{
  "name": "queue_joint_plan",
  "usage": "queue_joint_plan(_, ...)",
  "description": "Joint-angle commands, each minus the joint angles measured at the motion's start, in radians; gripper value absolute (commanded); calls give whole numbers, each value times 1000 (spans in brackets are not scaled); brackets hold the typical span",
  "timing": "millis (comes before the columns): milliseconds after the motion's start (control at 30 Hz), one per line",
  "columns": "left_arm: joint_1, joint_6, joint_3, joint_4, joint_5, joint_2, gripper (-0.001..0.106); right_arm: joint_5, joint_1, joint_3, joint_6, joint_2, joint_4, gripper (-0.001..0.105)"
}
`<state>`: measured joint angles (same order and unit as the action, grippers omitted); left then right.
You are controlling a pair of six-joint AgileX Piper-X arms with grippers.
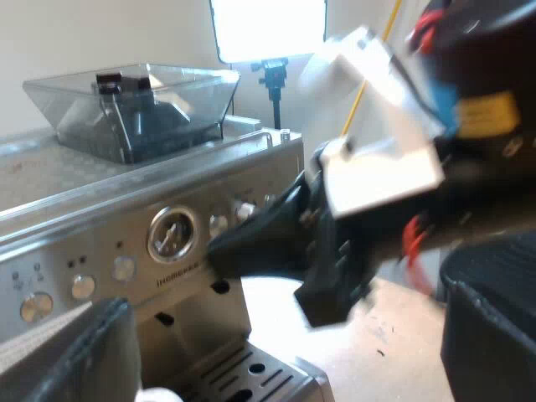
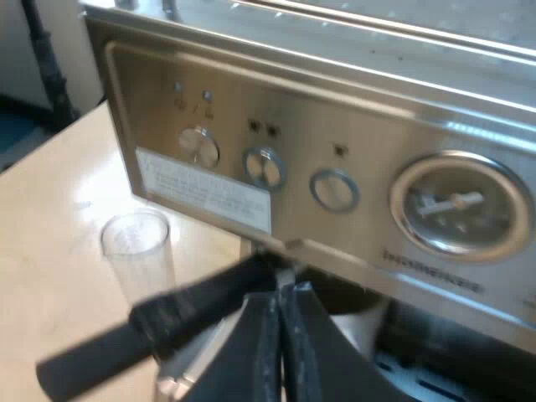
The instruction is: Place mug into machine
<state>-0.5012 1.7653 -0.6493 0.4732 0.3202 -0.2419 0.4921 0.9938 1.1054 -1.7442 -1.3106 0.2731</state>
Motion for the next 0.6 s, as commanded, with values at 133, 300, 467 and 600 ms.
queue_joint_plan(133,36,14,-49,144,-9,-68,81,-5,-66,14,-16,130,146,0)
queue_joint_plan(300,125,14,-118,156,3,-163,81,-44,-174,14,-9,224,217,0)
queue_joint_plan(467,244,18,-179,156,57,-262,81,-71,-337,14,-7,334,343,0)
queue_joint_plan(600,294,18,-189,156,57,-287,81,-109,-450,-7,-7,417,400,0)
